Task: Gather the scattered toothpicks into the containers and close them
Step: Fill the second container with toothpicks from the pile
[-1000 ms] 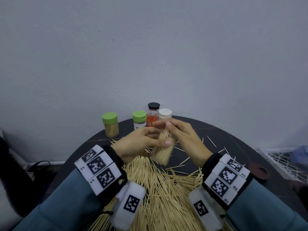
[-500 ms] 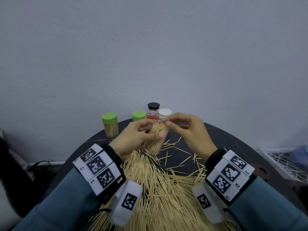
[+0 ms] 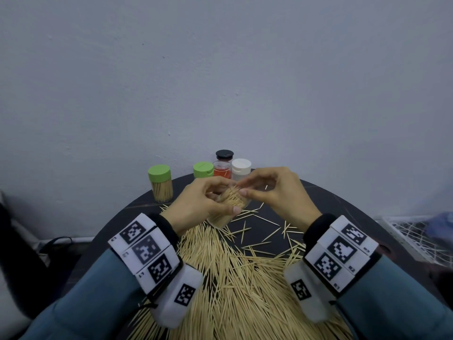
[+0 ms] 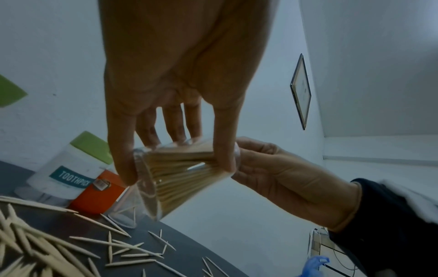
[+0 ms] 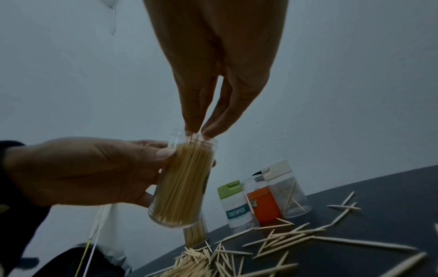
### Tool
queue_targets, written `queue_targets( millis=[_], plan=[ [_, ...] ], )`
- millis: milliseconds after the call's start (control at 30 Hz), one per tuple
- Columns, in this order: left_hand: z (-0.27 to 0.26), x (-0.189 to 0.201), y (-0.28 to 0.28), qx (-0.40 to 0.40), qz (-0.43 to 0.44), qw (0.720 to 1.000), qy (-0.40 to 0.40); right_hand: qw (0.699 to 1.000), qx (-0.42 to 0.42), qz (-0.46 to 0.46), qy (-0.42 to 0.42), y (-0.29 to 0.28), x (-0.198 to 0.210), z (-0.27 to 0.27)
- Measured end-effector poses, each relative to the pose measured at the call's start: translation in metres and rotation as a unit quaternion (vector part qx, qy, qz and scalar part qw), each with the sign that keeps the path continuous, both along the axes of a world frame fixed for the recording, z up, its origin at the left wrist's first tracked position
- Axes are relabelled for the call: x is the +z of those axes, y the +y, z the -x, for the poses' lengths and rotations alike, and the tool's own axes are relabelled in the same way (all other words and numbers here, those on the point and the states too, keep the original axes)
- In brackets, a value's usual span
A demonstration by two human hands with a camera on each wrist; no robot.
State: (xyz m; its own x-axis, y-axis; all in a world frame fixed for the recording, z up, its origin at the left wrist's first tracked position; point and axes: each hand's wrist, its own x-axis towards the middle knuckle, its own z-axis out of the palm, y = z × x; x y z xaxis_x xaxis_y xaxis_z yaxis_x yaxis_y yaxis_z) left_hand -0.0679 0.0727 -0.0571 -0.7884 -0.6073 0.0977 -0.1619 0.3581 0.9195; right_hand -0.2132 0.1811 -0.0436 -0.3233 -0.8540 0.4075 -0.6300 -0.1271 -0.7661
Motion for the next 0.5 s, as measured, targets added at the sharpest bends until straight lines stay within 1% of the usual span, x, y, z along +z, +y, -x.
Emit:
queue_targets(
  millis=[67, 167, 267, 367, 433, 500],
  plan=[
    [-0.0005, 0.0013, 0.0003, 0.006, 0.011, 1.0, 0.002, 1.0, -0.013, 0.002, 0.017, 0.0, 0.0011, 0.0002],
    [-0.0001, 0.0013, 0.0008, 0.011, 0.026, 1.0, 0.004, 0.998, -0.021, -0.03, 0.05, -0.0001, -0.0009, -0.0007],
    [0.0013, -0.0002, 0.0011, 0.0, 0.048, 0.999, 0.0, 0.997, -0.023, -0.048, 0.063, -0.0008, -0.0026, -0.0011],
    [0.0019, 0.0, 0.0025, -0.016, 0.077, 0.997, -0.011, 0.993, -0.037, -0.056, 0.102, -0.0023, -0.0026, 0.0009],
    [0.0018, 0.0004, 0.0034, -0.016, 0.098, 0.995, -0.015, 0.99, -0.03, -0.068, 0.124, -0.002, -0.0021, 0.0002],
    [0.0009, 0.0006, 0.0024, 0.002, 0.109, 0.994, -0.01, 0.989, -0.003, -0.075, 0.127, -0.0007, -0.0007, -0.0025]
  ],
)
